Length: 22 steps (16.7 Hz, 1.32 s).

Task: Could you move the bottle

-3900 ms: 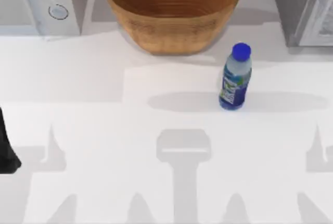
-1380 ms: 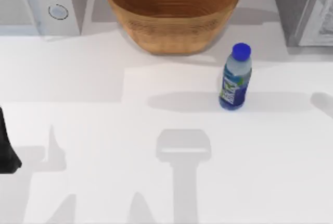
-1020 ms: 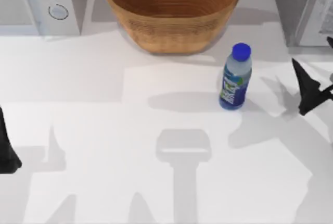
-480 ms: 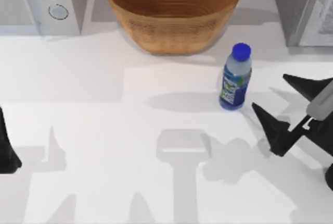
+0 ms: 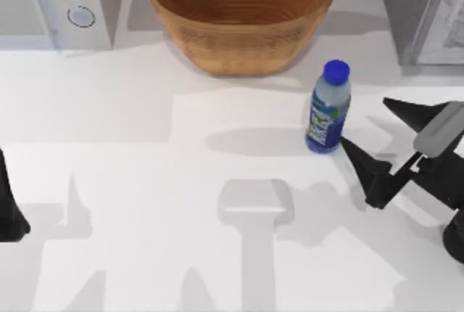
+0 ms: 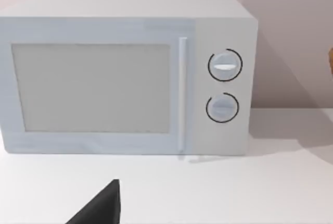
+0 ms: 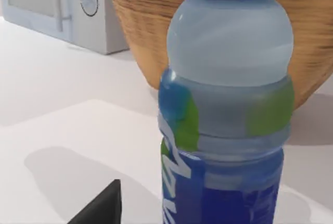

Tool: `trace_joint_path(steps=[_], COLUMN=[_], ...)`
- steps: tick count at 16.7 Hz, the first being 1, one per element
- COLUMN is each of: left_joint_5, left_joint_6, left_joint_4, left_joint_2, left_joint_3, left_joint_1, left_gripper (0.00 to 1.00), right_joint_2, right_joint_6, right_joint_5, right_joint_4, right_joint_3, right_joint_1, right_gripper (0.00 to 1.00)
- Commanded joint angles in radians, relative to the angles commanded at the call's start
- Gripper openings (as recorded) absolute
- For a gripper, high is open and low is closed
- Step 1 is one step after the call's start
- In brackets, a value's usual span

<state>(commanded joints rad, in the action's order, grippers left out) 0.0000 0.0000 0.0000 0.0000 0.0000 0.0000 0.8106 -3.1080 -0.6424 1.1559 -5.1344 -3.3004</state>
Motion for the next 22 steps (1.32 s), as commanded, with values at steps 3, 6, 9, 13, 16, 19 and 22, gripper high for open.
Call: trace_joint_path(steps=[3, 6, 9, 13, 16, 19, 22], left_joint_5=[0.0, 0.0, 0.0, 0.0, 0.0, 0.0, 0.0], left_joint_6=[0.0, 0.0, 0.0, 0.0, 0.0, 0.0, 0.0], left_joint_4=[0.0, 0.0, 0.0, 0.0, 0.0, 0.0, 0.0], left_joint_2=[0.0, 0.0, 0.0, 0.0, 0.0, 0.0, 0.0], left_joint_3=[0.0, 0.0, 0.0, 0.0, 0.0, 0.0, 0.0], left_joint_1=[0.0, 0.0, 0.0, 0.0, 0.0, 0.0, 0.0], left_gripper=[1.0, 1.0, 1.0, 1.0, 1.0, 1.0, 1.0], right_joint_2=[-0.027, -0.056, -0.076, -0.082, -0.082, -0.082, -0.082], right_joint_6=[-0.001, -0.003, -0.004, -0.005, -0.005, -0.005, -0.005], right_joint_5=[0.052, 0.105, 0.144, 0.154, 0.154, 0.154, 0.154], right_joint_4=[-0.068, -0.137, -0.188, -0.201, -0.201, -0.201, -0.201], right_joint_3=[0.097, 0.197, 0.269, 0.288, 0.288, 0.288, 0.288], right_joint_1=[-0.052, -0.105, -0.144, -0.155, -0.155, -0.155, -0.155], right_gripper=[1.0, 1.0, 1.0, 1.0, 0.92, 0.7, 0.47])
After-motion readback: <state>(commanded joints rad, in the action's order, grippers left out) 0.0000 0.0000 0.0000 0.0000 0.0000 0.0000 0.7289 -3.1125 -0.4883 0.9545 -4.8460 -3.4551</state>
